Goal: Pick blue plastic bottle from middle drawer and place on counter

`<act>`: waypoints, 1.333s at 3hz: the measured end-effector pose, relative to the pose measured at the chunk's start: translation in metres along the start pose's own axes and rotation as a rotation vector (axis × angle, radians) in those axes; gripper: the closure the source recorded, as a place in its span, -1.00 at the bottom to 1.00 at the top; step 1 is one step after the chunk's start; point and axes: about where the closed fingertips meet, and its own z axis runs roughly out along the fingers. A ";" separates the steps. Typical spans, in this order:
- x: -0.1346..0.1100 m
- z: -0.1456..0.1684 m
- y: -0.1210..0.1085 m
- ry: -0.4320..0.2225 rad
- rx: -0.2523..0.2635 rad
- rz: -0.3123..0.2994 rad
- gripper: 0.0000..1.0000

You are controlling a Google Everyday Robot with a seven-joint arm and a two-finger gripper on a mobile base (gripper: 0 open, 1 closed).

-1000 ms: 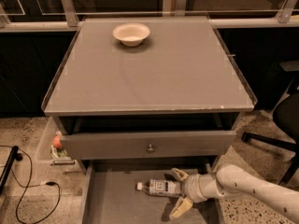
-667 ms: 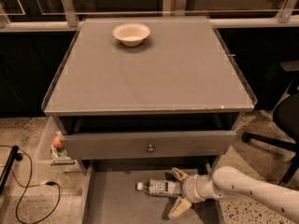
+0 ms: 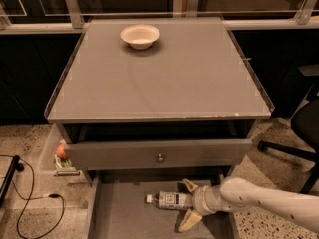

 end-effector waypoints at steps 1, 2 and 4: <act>0.000 0.001 0.000 0.002 -0.002 0.000 -0.65; 0.000 0.001 0.000 0.002 -0.003 0.000 -0.19; 0.000 0.001 0.000 0.002 -0.003 0.000 0.74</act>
Offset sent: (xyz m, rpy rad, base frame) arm 0.0000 0.0003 -0.0010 -0.0019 0.0022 0.0015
